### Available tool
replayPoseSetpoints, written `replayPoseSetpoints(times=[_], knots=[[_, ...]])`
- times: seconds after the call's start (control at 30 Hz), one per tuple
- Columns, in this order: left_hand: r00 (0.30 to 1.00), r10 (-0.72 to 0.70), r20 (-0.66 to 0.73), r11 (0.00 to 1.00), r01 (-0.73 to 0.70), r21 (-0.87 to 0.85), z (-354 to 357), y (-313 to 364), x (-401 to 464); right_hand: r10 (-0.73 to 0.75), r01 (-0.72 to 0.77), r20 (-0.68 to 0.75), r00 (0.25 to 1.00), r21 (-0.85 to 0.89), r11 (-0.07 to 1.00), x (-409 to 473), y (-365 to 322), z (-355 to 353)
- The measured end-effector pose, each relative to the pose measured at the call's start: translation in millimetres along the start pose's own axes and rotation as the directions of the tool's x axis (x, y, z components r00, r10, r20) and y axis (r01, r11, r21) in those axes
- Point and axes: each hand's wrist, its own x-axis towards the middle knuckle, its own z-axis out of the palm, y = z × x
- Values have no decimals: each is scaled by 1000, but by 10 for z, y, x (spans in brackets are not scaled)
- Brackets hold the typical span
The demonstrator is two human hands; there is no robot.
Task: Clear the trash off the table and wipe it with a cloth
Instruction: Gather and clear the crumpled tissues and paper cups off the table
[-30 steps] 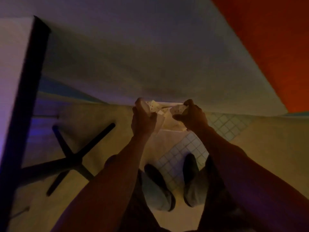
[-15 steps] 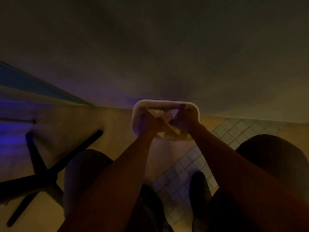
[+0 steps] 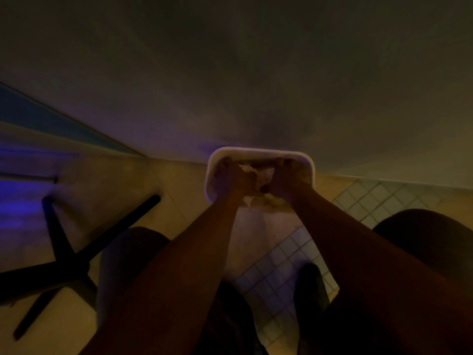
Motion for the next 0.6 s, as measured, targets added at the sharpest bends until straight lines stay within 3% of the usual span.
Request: replayPoseSetpoints(times=[0.07, 0.23, 0.6], knots=[[997, 66, -31, 995, -63, 80, -129, 15, -126, 13, -13, 15, 1000, -24, 1000, -134, -22, -144], [989, 145, -15, 988, -144, 60, -688, 113, -649, 25, -27, -66, 997, -39, 999, -728, -100, -703], [971, 234, 48, 970, -229, -86, -2404, 577, -2429, -72, 70, 28, 997, 82, 994, -2607, -527, -2058]])
